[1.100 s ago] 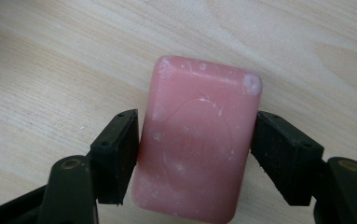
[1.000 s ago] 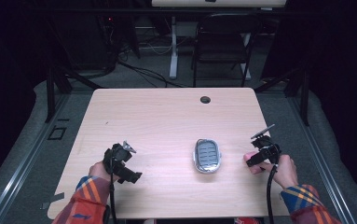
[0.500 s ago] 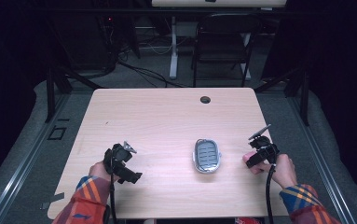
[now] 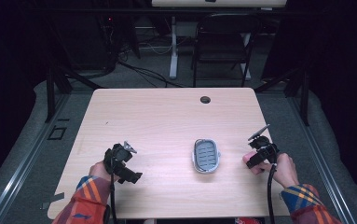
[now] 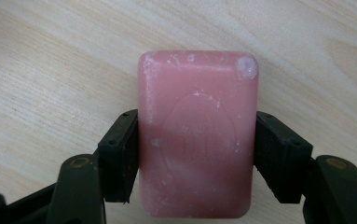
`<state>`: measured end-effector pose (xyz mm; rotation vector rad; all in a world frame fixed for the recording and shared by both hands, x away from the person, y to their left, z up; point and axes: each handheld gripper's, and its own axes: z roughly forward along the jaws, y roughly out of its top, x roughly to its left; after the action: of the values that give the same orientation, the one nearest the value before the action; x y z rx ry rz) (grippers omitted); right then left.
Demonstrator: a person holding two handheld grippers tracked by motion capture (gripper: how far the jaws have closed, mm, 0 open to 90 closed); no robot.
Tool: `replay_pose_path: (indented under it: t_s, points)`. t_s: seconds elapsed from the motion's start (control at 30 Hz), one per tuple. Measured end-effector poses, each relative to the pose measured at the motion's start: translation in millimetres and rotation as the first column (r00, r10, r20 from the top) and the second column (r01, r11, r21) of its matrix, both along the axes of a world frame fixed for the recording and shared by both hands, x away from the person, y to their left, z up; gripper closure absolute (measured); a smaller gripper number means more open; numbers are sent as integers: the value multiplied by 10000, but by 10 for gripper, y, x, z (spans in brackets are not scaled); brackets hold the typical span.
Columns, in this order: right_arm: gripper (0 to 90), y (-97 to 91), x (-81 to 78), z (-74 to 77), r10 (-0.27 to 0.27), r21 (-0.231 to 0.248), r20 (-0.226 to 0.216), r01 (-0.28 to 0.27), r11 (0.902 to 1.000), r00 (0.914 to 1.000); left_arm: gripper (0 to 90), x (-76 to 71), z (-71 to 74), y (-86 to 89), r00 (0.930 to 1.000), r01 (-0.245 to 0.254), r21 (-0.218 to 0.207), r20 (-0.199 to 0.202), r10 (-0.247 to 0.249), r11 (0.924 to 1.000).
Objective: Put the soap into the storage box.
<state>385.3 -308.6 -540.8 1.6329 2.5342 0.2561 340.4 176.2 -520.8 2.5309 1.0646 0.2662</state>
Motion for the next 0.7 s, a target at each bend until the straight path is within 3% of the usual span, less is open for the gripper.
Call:
replay_pose_path:
  t_s: [0.07,0.1,0.13,0.4,0.43,0.47,0.53,0.7]
  points:
    - [372,-18,18,45,438,-278,-412,-450,9986,9982,12,1,0,0,10000,1,-11,-11,-1,10000]
    - [372,-5,-7,6,60,144,57,-61,9999,10000,11,2,1,0,10000,4,-5,-25,-4,10000]
    - [372,-6,-11,10,44,274,114,-47,9996,9999,12,2,1,-1,10000,7,-7,-27,-7,10000]
    - [372,-34,-7,159,587,95,-151,-585,9982,9982,11,6,2,3,10000,11,-17,-34,-11,10000]
    - [372,-23,-22,151,423,289,79,-425,9987,9991,11,6,2,3,10000,11,-17,-34,-11,10000]
    - [372,-26,-14,181,660,83,-102,-659,9978,9978,10,7,2,6,10000,5,-60,-11,-5,10000]
    - [372,-4,-37,194,519,197,139,-522,9984,9986,10,8,7,8,10000,4,-81,-31,-4,10000]
    - [372,3,-37,280,809,174,104,-811,9966,9967,8,2,8,7,10000,-10,-83,14,10,10000]
